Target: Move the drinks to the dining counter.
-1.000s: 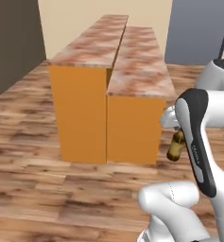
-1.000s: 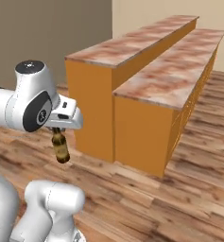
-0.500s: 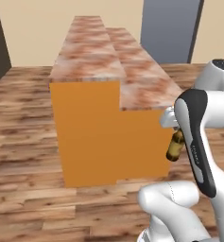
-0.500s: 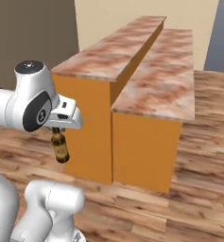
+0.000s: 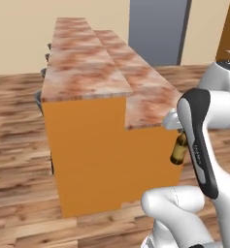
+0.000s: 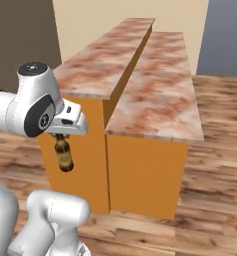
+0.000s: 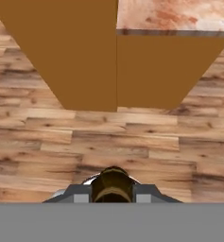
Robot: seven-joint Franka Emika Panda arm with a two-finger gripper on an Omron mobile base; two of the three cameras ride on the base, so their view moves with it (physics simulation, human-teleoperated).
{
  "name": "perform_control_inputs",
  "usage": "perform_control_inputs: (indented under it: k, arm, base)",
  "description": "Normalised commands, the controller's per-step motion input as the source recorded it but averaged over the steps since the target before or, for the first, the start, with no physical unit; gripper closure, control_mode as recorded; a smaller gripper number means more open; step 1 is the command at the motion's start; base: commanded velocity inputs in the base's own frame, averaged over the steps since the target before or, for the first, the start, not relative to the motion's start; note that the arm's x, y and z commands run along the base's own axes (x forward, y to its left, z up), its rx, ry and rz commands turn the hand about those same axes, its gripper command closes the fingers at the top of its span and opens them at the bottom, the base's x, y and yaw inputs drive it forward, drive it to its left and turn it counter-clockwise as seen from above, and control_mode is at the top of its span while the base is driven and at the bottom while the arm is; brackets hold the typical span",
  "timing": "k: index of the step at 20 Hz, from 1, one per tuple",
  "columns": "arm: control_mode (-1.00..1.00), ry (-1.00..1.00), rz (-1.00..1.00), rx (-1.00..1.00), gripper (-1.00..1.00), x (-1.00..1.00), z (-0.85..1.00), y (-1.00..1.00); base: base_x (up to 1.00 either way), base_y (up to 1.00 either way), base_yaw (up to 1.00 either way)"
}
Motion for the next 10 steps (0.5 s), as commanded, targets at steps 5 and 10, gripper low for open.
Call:
perform_control_inputs:
  k: [5,10]
  arm:
    - [1.00,0.00,0.00,0.00,1.00,0.00,0.00,0.00]
    - [1.00,0.00,0.00,0.00,1.00,0.00,0.00,0.00]
  base:
    - [-0.05,-0.06,-0.17]
    - [0.00,0.66,-0.18]
